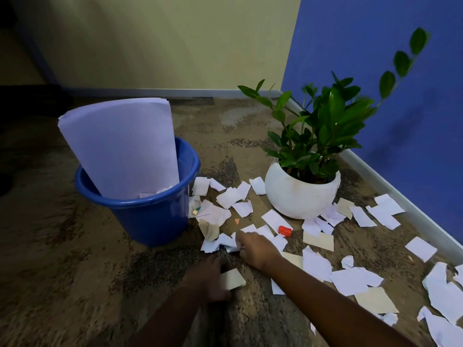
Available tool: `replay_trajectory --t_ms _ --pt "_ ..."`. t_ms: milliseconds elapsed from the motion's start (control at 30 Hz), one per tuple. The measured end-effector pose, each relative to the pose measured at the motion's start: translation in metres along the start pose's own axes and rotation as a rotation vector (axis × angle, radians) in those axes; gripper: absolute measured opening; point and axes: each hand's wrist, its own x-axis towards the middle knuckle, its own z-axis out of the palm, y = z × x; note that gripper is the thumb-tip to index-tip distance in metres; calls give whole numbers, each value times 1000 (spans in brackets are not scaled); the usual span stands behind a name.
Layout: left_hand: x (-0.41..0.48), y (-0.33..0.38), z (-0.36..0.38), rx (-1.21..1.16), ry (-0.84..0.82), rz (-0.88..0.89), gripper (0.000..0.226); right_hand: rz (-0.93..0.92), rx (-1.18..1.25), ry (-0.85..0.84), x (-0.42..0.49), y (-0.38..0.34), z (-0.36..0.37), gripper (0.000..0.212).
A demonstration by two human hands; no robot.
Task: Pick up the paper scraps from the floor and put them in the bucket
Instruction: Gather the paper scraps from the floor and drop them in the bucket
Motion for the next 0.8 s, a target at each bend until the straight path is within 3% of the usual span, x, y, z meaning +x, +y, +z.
replay_trajectory --t_ms 33,133,267,367,533,600,733,800 --pt "0 -2 -2 -4 -16 -6 60 14 53 34 -1 0 -7 12" --pt "1 -9 -8 -50 22 -36 39 56 224 135 4 8 -22 34" --pt "6 -15 -17 -81 149 -9 37 207 603 192 13 17 -39 49" --pt "13 -19 -29 -106 267 -21 30 317 848 150 17 22 -43 38" --pt "38 -18 -40 -183 378 -116 27 379 902 139 19 29 -32 6" --pt "47 -17 -39 -243 355 -143 35 410 876 130 20 31 -26 11" --pt "59 -16 -29 -109 185 -146 86 464 808 122 22 36 -12 31" --pt "62 -15 -27 1 175 -147 86 484 776 106 23 39 -6 35"
